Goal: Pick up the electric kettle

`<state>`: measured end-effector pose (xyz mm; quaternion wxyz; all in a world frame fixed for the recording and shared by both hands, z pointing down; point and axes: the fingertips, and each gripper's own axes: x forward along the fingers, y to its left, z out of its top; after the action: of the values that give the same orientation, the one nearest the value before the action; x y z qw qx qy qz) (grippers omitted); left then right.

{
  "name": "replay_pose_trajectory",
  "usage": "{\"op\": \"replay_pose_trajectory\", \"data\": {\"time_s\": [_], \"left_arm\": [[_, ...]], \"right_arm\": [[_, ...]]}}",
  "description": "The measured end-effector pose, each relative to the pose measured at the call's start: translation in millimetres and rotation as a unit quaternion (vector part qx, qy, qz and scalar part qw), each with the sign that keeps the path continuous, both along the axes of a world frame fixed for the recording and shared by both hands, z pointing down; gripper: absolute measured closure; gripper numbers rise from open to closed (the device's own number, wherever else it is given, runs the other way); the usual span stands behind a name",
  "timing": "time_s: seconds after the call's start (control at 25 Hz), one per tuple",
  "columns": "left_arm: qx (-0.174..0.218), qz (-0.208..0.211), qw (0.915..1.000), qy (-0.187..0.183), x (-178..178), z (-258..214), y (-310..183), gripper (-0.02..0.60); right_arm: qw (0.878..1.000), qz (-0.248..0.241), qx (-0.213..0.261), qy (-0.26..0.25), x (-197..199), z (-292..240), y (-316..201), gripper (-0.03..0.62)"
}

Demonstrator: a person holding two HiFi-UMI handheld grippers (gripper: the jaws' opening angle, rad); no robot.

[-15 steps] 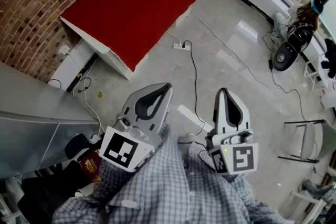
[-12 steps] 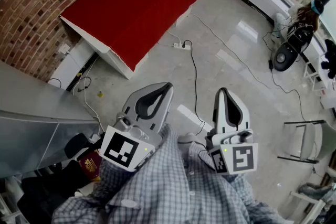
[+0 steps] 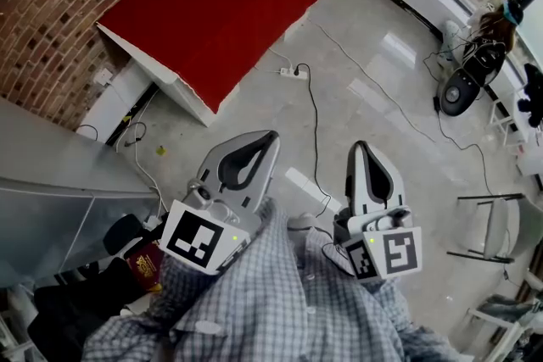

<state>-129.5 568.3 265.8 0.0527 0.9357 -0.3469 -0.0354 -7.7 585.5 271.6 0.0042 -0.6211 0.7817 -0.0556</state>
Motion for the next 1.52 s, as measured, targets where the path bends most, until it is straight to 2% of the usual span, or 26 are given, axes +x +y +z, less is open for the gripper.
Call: {"op": "replay_pose_trajectory", "data": {"time_s": [0.24,0.32,0.52,0.72,1.08,1.32,1.52], "left_arm": [[-0.003,0.000,1.0000,0.005,-7.0,-0.7,0.0,0.581],[-0.002,-0.003,1.0000,0.006,-9.8,-0.3,-1.1,0.581],[0.001,-0.013,0.9998,0.011,-17.2,2.3,-6.8,0.581],[-0.002,-0.024,0.9997,0.004,-11.8,3.3,-23.6,0.581],[-0.011,-0.044,0.9988,-0.017,9.5,13.9,-82.8,0.581],[-0.030,-0.054,0.9980,-0.012,48.8,15.0,-142.0,0.581],[-0.025,-0.060,0.9978,-0.008,79.1,12.9,-188.2,0.581]], "right_arm": [[0.998,-0.047,-0.029,0.000,-19.1,3.4,0.0,0.588],[0.999,-0.036,-0.023,0.004,-16.6,1.1,0.9,0.588],[0.999,0.011,-0.004,0.052,-1.4,-2.3,0.4,0.588],[0.998,0.021,0.010,0.065,14.1,-7.1,-16.8,0.588],[0.997,-0.004,0.019,0.078,40.3,-0.4,-81.7,0.588],[0.996,-0.019,0.001,0.085,72.3,6.1,-149.7,0.588],[0.996,-0.036,0.005,0.084,99.7,4.1,-191.5,0.588]]}}
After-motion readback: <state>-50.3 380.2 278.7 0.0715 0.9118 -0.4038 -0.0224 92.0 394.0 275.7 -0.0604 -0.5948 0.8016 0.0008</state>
